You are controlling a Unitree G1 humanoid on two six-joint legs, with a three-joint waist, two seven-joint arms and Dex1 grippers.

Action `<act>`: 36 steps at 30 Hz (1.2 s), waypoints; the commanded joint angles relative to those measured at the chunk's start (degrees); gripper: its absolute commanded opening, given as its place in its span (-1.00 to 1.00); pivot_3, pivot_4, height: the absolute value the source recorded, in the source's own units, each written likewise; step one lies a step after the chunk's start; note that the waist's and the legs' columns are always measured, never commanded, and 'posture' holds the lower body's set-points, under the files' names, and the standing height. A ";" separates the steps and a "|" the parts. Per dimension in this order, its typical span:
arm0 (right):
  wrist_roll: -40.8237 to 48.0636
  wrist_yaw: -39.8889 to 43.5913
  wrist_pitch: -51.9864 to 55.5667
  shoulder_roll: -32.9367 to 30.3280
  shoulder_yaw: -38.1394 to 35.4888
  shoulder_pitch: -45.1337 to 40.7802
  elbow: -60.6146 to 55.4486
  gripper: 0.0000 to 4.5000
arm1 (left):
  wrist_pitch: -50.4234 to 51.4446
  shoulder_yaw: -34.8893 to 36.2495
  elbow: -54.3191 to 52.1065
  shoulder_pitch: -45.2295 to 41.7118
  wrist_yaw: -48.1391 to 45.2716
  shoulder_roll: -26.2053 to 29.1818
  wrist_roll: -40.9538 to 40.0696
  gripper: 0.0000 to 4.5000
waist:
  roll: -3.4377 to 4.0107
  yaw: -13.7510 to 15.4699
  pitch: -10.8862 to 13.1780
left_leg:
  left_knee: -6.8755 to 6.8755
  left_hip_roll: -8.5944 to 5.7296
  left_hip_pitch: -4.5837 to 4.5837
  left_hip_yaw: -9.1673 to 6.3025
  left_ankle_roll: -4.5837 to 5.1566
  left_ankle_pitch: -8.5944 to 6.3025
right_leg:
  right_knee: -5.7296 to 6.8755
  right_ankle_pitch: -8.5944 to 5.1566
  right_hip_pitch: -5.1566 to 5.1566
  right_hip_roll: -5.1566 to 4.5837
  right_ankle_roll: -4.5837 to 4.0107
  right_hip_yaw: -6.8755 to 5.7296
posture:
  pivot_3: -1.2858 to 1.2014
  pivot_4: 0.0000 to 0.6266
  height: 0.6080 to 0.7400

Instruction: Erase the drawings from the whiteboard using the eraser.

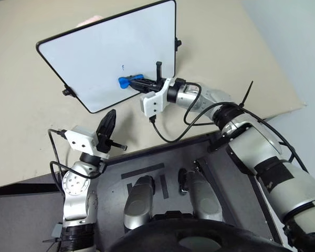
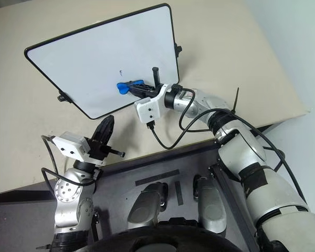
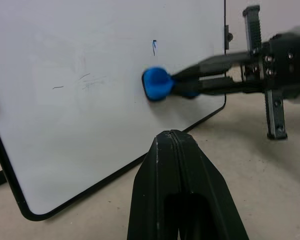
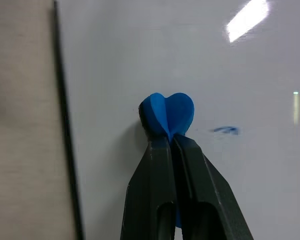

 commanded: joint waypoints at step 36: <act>35.84 37.72 11.83 -18.28 -8.04 19.15 -37.01 -0.99 | -0.21 0.10 -3.62 1.71 0.36 -0.15 -0.21 -1.00 | -0.12 1.22 -0.07 | 0.08 0.24 -0.69 0.32 -0.10 0.29 | -0.40 0.26 -0.23 0.03 -0.03 -0.11 | 0.03 -0.52 1.00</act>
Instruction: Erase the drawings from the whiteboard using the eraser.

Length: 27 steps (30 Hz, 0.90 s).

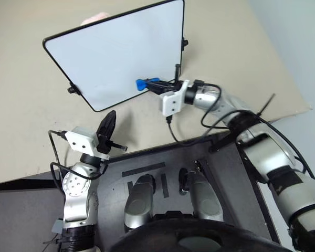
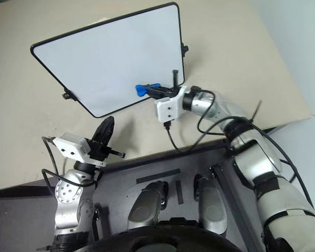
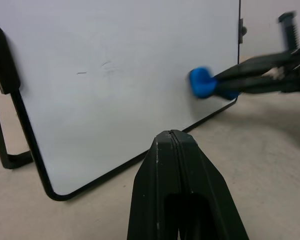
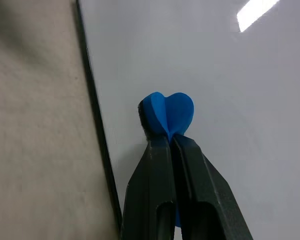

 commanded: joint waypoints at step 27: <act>36.46 28.34 54.08 -17.81 -24.52 26.53 -44.62 0.96 | 1.20 2.33 1.50 -4.45 -3.51 4.64 -3.17 -1.00 | -0.09 -0.09 -0.01 | -0.02 0.05 0.52 0.09 0.89 0.80 | 0.06 -0.79 0.99 0.04 1.14 0.17 | 0.03 -0.52 1.00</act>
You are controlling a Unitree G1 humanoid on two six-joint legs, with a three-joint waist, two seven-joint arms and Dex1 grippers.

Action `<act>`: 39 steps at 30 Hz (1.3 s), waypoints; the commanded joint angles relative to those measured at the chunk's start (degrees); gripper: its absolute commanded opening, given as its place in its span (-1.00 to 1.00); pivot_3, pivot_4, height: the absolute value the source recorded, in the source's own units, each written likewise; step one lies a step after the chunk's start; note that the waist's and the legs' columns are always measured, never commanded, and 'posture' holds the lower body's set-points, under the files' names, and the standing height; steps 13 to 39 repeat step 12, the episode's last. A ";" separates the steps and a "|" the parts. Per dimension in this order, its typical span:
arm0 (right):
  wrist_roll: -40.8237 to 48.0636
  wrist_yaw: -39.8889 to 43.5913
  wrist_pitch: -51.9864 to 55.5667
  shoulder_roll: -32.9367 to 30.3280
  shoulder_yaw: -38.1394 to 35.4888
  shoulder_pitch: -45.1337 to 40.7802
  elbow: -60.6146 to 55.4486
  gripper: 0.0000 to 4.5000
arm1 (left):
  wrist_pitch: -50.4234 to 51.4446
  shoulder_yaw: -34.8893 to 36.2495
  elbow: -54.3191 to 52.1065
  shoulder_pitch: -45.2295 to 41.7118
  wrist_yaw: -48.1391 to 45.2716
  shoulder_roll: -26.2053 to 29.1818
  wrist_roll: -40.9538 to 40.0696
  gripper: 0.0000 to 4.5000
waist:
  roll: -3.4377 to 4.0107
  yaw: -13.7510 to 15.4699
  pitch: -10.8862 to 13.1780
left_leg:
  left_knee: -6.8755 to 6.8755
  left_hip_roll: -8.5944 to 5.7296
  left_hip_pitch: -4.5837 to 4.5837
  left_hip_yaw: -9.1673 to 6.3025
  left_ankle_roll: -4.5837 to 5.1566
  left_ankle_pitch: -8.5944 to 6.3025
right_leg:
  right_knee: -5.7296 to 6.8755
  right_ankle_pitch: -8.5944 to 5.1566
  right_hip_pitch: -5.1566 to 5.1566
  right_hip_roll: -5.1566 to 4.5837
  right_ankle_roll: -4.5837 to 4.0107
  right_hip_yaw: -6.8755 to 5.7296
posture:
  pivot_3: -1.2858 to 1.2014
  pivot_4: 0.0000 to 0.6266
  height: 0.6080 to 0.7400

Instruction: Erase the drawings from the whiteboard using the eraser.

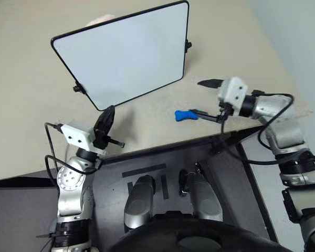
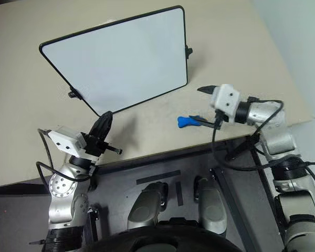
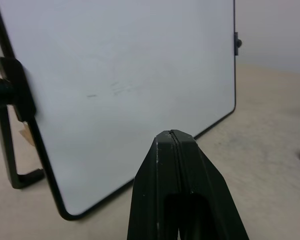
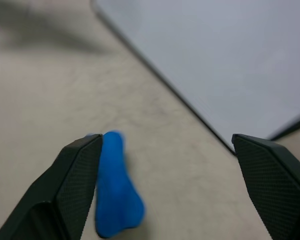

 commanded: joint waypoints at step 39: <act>6.31 -0.40 9.17 -4.52 -11.35 10.10 -8.10 0.96 | 0.38 1.26 2.44 -2.25 -4.52 2.44 -2.32 -1.00 | 0.00 0.18 0.00 | -0.01 -0.03 -0.19 0.04 -0.29 -0.11 | 0.00 -0.24 -0.01 0.01 -0.12 0.02 | 0.03 -0.52 1.00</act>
